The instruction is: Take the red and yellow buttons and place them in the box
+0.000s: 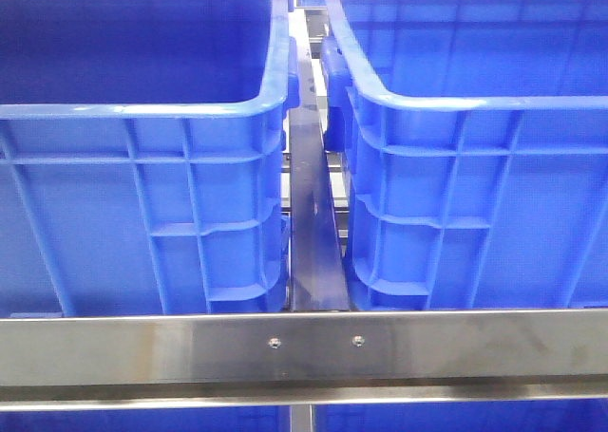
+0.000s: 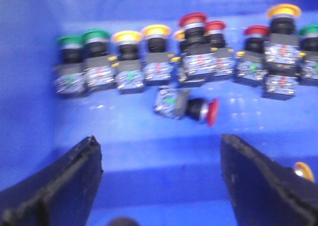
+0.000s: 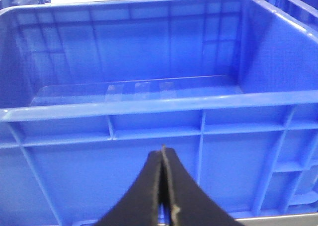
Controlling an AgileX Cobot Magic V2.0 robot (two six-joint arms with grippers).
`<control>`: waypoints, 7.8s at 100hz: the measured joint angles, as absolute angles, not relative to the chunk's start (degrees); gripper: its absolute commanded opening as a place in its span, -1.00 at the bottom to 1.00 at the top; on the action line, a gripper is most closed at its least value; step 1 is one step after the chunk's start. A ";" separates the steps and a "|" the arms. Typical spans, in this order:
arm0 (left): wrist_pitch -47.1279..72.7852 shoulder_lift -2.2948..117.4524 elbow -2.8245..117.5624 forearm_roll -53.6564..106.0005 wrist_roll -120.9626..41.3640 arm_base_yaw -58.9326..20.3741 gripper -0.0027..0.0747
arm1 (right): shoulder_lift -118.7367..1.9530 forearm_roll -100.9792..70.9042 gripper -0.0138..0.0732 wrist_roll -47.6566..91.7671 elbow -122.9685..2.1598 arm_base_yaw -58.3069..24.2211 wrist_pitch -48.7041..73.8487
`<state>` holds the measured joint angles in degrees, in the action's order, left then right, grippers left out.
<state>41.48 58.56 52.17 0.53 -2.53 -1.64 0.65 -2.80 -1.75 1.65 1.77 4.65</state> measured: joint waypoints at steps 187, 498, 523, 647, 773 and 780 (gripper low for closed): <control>51.30 109.10 86.02 4.17 -1.20 -5.55 -0.59 | 0.65 -2.80 -0.82 -1.75 1.65 1.77 4.65; 68.22 93.78 86.02 40.67 -52.25 -28.76 -0.59 | -28.73 -2.80 0.64 -1.75 -36.19 1.77 45.86; 68.22 93.78 86.02 40.67 -52.27 -28.76 -0.59 | -32.24 -5.65 0.64 -1.75 -38.06 1.77 46.37; 68.22 93.78 86.02 40.67 -52.27 -28.76 -0.59 | -73.69 -94.92 0.64 43.34 -46.26 -12.93 43.47; 68.58 93.78 86.12 40.96 -52.37 -28.76 0.56 | -75.38 -95.69 -0.19 45.19 -47.81 -13.50 47.73; 68.58 93.78 86.12 40.96 -52.37 -28.76 0.82 | -75.38 -95.69 -0.19 45.19 -47.81 -13.50 48.23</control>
